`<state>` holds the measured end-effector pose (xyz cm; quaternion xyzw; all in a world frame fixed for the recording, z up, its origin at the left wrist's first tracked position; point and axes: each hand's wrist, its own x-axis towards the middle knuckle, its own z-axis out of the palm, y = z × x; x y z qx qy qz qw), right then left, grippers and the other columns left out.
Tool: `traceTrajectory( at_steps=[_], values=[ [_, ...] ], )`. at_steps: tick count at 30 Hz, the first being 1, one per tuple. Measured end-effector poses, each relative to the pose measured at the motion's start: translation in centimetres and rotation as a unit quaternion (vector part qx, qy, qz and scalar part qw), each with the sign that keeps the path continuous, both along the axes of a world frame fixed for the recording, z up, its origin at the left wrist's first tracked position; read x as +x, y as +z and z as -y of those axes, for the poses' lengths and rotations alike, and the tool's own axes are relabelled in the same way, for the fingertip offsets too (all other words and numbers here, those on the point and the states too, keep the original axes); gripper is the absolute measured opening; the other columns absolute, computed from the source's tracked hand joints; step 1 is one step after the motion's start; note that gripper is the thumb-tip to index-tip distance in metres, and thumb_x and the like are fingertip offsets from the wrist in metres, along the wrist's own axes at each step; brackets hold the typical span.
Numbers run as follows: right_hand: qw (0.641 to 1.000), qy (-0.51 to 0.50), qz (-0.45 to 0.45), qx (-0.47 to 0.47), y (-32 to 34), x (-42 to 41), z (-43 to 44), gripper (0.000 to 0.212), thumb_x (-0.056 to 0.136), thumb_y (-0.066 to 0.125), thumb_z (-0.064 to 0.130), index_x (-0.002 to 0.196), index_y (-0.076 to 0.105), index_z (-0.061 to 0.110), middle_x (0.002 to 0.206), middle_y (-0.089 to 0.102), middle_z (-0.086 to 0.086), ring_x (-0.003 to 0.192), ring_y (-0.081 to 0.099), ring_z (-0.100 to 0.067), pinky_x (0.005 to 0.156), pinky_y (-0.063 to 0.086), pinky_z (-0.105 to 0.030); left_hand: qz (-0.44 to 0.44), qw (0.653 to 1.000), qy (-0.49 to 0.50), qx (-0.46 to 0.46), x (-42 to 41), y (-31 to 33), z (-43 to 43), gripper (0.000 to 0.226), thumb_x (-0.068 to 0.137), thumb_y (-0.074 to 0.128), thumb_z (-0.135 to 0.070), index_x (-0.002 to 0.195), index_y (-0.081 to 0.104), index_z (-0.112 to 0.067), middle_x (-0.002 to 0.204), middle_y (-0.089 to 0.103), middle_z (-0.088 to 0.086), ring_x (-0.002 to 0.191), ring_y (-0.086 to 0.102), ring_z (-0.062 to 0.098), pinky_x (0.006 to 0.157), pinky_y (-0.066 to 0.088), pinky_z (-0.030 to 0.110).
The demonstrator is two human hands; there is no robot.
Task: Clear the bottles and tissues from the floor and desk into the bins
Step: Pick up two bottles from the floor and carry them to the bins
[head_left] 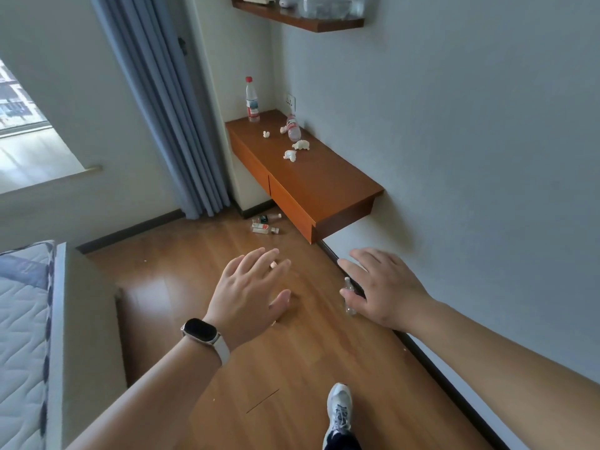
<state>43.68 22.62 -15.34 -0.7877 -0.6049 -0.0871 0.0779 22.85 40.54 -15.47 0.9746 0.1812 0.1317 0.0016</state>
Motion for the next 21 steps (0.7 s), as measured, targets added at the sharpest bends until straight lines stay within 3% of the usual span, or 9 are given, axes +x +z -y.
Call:
traceTrajectory(
  at_steps=[11, 21],
  values=[
    [0.995, -0.015, -0.066, -0.073, -4.9, 13.4, -8.1, 0.055, 0.086, 0.041, 0.051, 0.123, 0.060, 0.015, 0.120, 0.060, -0.008, 0.111, 0.056, -0.029, 0.090, 0.047, -0.043, -0.049, 0.998, 0.031, -0.023, 12.2, -1.5, -6.8, 0.053, 0.094, 0.036, -0.054, 0.134, 0.053, -0.024, 0.139, 0.054, 0.000, 0.131, 0.048, 0.026, 0.104, 0.042, 0.046],
    [0.985, 0.004, -0.098, -0.143, -10.5, 17.5, -14.3, 0.055, 0.091, 0.039, 0.051, 0.134, 0.051, 0.018, 0.134, 0.052, -0.006, 0.123, 0.047, -0.025, 0.097, 0.042, -0.042, -0.061, 0.996, 0.015, -0.061, 16.5, -7.5, -12.3, 0.043, 0.093, 0.047, -0.046, 0.128, 0.052, -0.022, 0.134, 0.056, 0.002, 0.126, 0.051, 0.027, 0.099, 0.043, 0.045]
  ],
)
